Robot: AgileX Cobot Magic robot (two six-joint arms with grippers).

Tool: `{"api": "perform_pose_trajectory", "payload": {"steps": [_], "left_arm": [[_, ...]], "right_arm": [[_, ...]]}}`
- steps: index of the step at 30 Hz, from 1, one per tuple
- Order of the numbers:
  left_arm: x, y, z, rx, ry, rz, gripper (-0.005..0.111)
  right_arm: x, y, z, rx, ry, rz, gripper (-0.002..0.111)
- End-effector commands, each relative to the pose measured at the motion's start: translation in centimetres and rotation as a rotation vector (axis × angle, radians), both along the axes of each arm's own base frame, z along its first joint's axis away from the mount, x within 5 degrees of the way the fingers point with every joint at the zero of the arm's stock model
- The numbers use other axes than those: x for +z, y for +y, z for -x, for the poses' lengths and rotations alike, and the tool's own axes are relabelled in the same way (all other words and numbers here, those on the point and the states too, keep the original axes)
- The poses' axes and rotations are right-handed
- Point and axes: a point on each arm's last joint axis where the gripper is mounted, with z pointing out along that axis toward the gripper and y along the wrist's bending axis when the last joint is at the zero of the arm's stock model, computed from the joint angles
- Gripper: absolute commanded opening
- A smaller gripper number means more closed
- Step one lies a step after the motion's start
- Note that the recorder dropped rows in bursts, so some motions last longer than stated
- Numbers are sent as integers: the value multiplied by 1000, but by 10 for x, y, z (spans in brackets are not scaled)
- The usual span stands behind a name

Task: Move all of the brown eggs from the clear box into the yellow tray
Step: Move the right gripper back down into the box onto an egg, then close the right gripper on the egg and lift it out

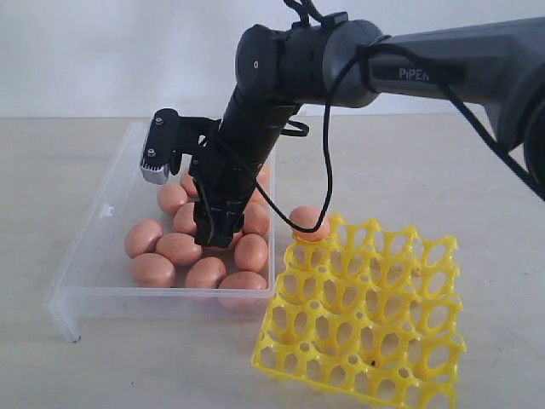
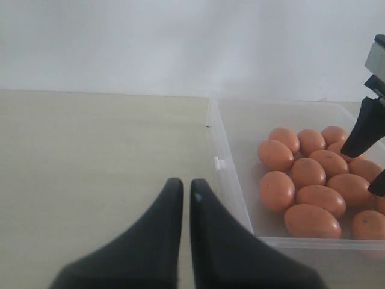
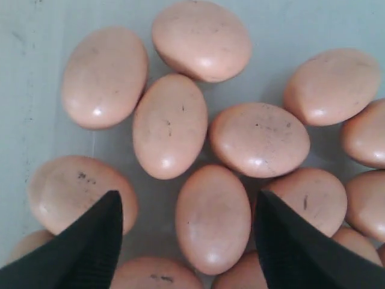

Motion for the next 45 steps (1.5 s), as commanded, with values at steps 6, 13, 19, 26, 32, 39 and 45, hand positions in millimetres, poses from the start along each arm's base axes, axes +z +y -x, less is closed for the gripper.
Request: {"api": "perform_pose_trajectory", "payload": {"steps": [6, 13, 19, 26, 32, 39, 45], "left_arm": [[0, 0, 0, 2, -8, 1, 4], [0, 0, 0, 2, -8, 1, 4], [0, 0, 0, 2, -8, 1, 4], [0, 0, 0, 2, -8, 1, 4], [0, 0, 0, 2, -8, 1, 4], [0, 0, 0, 2, -8, 1, 4], [0, 0, 0, 2, -8, 1, 4]], "right_arm": [[-17, 5, -10, -25, -57, -15, 55], [-41, 2, -12, -79, 11, 13, 55], [-51, 3, -13, -85, 28, 24, 55], [-53, 2, -14, -85, 21, 36, 31], [-53, 2, -14, -116, 33, 31, 0], [-38, 1, -12, -149, 30, 10, 0], [1, -1, -9, -164, -28, -39, 0]]}}
